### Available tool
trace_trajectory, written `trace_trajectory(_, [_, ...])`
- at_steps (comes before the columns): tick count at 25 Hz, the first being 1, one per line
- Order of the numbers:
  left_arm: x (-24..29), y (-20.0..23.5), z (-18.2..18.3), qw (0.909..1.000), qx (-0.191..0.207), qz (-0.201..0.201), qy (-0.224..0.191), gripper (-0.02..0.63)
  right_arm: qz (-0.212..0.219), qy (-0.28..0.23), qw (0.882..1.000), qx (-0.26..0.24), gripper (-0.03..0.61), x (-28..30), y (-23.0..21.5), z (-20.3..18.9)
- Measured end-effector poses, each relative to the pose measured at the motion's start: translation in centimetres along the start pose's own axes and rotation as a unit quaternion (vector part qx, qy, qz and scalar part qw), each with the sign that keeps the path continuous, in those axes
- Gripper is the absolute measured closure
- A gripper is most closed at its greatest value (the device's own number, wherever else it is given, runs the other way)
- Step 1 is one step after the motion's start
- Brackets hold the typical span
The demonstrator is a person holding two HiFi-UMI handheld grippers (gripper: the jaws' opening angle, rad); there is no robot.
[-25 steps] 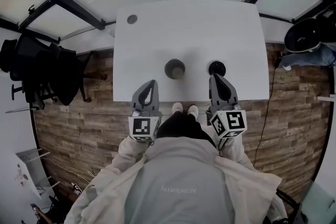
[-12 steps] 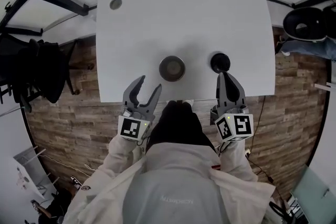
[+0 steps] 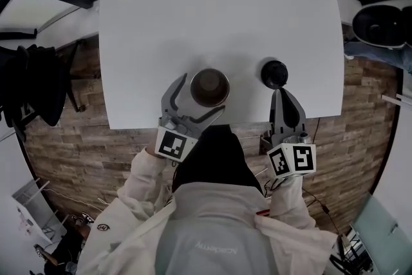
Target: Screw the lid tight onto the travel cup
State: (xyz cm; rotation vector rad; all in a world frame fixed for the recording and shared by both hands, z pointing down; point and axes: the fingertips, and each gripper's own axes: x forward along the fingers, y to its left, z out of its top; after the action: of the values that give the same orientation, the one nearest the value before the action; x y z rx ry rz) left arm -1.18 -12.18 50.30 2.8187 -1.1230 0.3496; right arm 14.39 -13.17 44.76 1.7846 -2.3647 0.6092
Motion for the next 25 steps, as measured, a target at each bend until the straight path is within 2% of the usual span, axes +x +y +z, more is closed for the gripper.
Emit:
trace_trajectory(9, [3.2,0.5,-0.2,0.9993,0.019,-0.011,-0.029,0.110,-0.005,0.002,1.000,0.001,0.557,0.9,-0.7,-1.0])
trace_trajectory(14, [3.9,0.2,-0.1,0.9989,0.003,-0.016,-0.043,0.114,-0.012,0.006,1.000,0.006,0.557,0.8,-1.6,-1.6])
trace_trajectory(16, [4.0,0.1,-0.4,0.9987,0.016,-0.025,-0.041,0.118,-0.015,0.007,1.000,0.007,0.557,0.8,-1.8,-2.0])
trace_trajectory(20, [4.2,0.5,-0.7,0.9957,-0.072,0.006,-0.058,0.165,-0.018,0.009,1.000,0.008,0.557,0.8,-2.4,-2.7])
trace_trajectory(22, [4.3,0.4,-0.8,0.9950,-0.078,0.011,-0.060,0.195,-0.020,0.011,1.000,0.008,0.557,0.6,-2.9,-3.0])
trace_trajectory(25, [4.6,0.2,-0.7,0.9954,-0.070,0.010,-0.064,0.200,-0.025,0.015,1.000,0.007,0.557,0.5,-3.8,-3.4])
